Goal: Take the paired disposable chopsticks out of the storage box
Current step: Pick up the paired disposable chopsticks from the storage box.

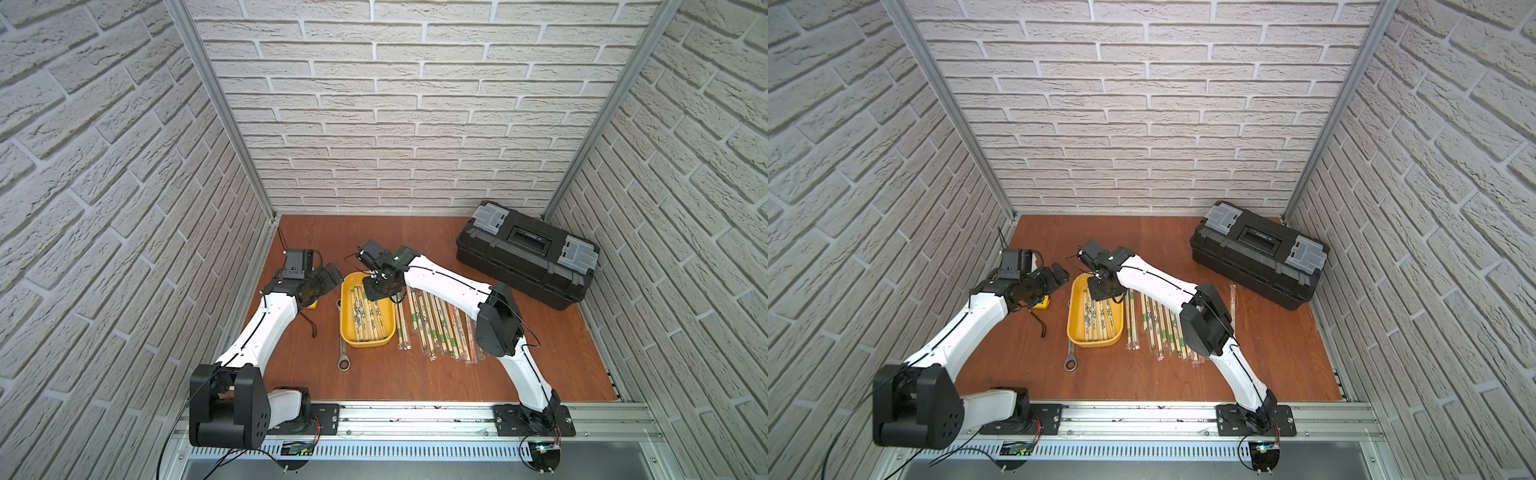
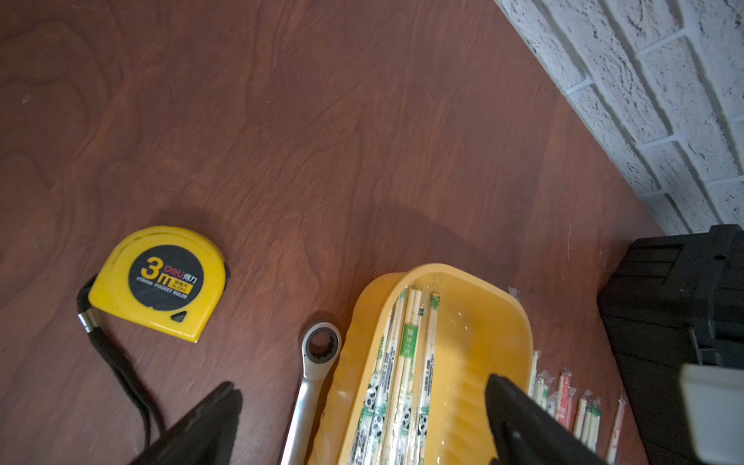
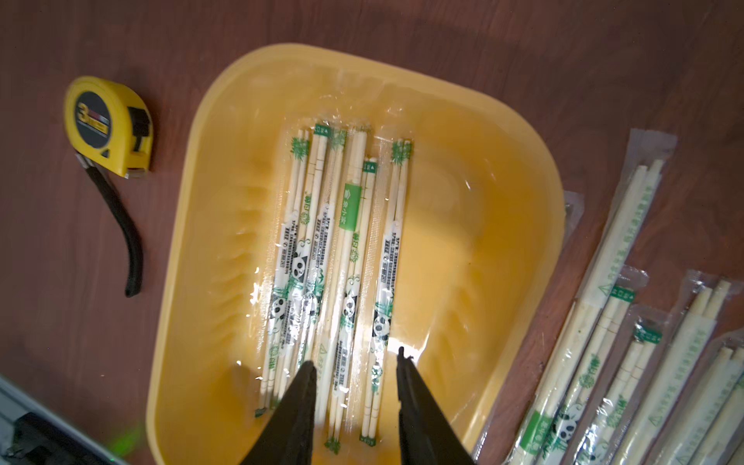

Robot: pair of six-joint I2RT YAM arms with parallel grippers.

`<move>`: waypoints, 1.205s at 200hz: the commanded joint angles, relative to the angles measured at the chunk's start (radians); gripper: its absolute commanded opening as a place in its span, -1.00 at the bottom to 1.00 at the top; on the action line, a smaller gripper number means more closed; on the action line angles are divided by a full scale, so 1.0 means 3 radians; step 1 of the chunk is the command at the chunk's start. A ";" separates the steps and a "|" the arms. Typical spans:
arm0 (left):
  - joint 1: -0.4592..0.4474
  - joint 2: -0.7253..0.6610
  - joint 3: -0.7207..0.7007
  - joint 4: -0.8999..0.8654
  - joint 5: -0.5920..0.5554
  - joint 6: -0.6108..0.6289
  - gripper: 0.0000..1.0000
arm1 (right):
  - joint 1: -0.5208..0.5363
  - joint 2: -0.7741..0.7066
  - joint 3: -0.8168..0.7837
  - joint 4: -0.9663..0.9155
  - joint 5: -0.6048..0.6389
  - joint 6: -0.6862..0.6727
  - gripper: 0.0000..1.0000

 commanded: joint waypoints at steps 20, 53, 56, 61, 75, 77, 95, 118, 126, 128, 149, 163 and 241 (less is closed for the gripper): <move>0.0087 -0.0104 -0.0090 0.0011 0.0124 0.0082 0.96 | 0.0003 0.0152 0.0175 -0.0223 0.0174 -0.0157 -0.32; 0.0120 -0.0127 -0.0122 0.0031 0.0151 0.0078 0.96 | 0.0012 0.0263 0.0217 -0.0212 0.0158 -0.0166 -0.33; 0.0121 -0.0123 -0.0121 0.0038 0.0152 0.0078 0.97 | 0.0010 0.0276 0.0225 -0.0212 0.0158 -0.0168 -0.33; 0.0121 -0.0128 -0.0124 0.0038 0.0156 0.0078 0.97 | 0.0016 0.0300 0.0237 -0.0217 0.0157 -0.0169 -0.33; 0.0131 -0.0131 -0.0131 0.0044 0.0162 0.0075 0.96 | 0.0018 0.0351 0.0281 -0.0230 0.0155 -0.0169 -0.34; 0.0131 -0.0131 -0.0130 0.0048 0.0165 0.0073 0.96 | 0.0018 0.0358 0.0284 -0.0232 0.0153 -0.0168 -0.34; 0.0131 -0.0141 -0.0141 0.0056 0.0175 0.0066 0.97 | 0.0016 0.0414 0.0333 -0.0237 0.0137 -0.0171 -0.33; 0.0141 -0.0141 -0.0156 0.0075 0.0178 0.0059 0.96 | 0.0023 0.0486 0.0375 -0.0228 0.0122 -0.0168 -0.34; 0.0141 -0.0142 -0.0161 0.0082 0.0183 0.0057 0.96 | 0.0025 0.0520 0.0400 -0.0237 0.0116 -0.0173 -0.34; 0.0141 -0.0141 -0.0165 0.0084 0.0180 0.0057 0.96 | 0.0024 0.0529 0.0408 -0.0242 0.0115 -0.0173 -0.34; 0.0145 -0.0149 -0.0175 0.0100 0.0187 0.0052 0.96 | 0.0023 0.0644 0.0482 -0.0301 0.0109 -0.0174 -0.34; 0.0145 -0.0149 -0.0187 0.0109 0.0191 0.0047 0.96 | 0.0024 0.0715 0.0532 -0.0332 0.0081 -0.0185 -0.34; 0.0162 -0.0182 -0.0214 0.0116 0.0204 0.0032 0.96 | 0.0028 0.0966 0.0709 -0.0526 0.0057 -0.0189 -0.61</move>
